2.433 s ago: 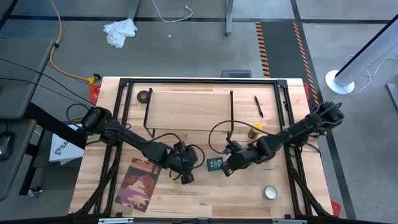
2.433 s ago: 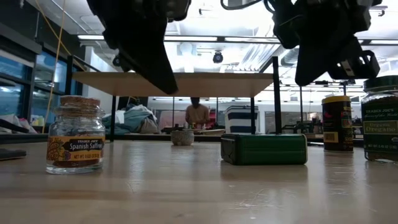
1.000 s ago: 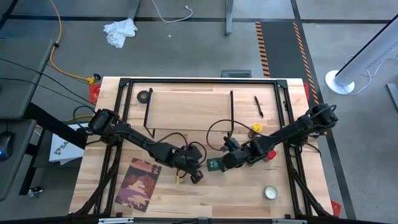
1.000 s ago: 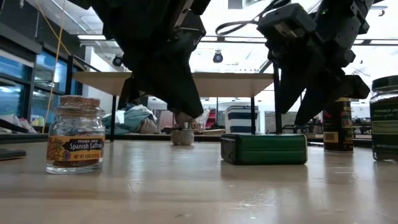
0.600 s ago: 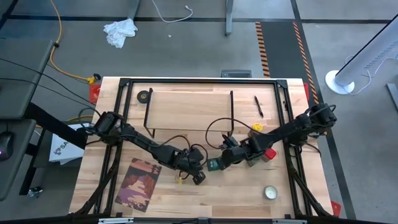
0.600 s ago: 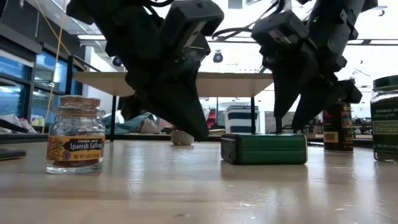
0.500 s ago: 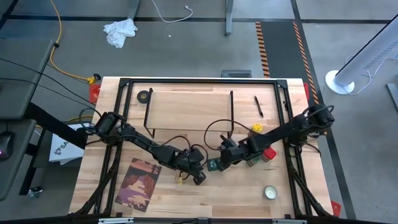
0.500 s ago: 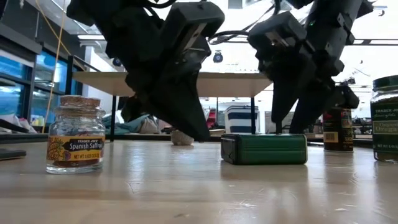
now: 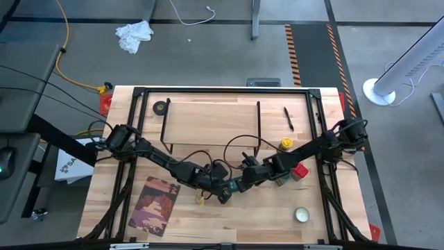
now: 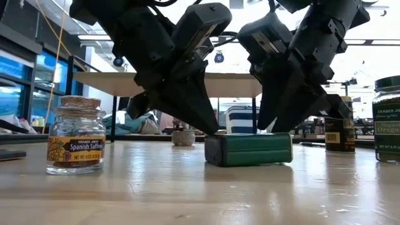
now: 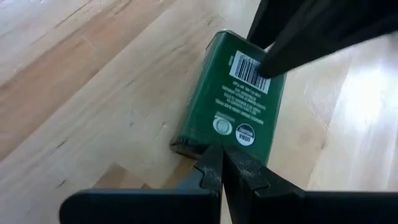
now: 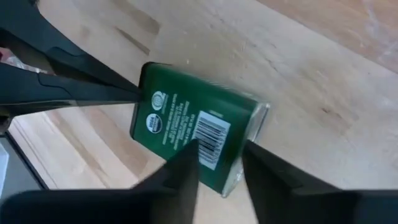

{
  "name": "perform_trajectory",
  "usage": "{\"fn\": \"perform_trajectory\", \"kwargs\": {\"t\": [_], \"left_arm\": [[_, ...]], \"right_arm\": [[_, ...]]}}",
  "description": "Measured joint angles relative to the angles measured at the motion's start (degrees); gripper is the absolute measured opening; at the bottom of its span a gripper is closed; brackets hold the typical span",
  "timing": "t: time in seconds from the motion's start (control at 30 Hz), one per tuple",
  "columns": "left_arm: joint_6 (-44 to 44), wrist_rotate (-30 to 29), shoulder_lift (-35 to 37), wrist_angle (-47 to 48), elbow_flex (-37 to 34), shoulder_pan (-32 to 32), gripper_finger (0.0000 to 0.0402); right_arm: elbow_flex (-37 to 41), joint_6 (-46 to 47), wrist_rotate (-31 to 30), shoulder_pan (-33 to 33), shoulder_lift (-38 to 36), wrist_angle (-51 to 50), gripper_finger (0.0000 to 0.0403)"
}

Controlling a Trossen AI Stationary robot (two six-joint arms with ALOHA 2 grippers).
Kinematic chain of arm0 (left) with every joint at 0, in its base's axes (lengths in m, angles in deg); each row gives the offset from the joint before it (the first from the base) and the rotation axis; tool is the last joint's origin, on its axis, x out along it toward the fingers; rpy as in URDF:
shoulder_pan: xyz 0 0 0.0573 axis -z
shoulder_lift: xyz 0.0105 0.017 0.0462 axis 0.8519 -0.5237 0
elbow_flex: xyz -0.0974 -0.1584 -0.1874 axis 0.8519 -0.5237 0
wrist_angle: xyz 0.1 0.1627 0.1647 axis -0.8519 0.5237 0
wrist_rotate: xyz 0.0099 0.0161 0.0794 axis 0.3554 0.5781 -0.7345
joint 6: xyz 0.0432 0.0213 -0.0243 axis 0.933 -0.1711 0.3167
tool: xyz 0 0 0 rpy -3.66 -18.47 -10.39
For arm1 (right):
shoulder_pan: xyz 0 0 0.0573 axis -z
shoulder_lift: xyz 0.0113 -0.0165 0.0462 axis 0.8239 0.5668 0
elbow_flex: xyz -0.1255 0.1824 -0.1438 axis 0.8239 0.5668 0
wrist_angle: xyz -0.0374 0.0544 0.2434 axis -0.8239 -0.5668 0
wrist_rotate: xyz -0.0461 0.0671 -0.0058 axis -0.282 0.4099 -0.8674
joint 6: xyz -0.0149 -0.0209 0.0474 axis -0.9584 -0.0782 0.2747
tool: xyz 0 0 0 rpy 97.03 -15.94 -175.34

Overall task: Shelf spices
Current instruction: Put the green seasoning can on the shelf

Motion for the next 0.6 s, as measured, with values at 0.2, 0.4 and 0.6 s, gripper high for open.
{"fn": "perform_trajectory", "kwargs": {"t": [0.2,0.4,0.6], "left_arm": [[0.9,-0.1,0.1,-2.0,0.0,-0.9,0.0000],[1.7,0.1,0.9,-6.7,0.0,-0.8,0.0000],[9.6,-1.2,6.5,-3.7,0.0,-0.9,0.0000]], "right_arm": [[-0.1,-0.7,-0.5,-0.1,-0.1,1.9,0.0009],[-0.1,-2.0,-0.3,-0.3,-1.3,2.9,0.0002],[-0.1,-4.4,-0.3,-0.6,-5.6,1.0,0.0000]]}}
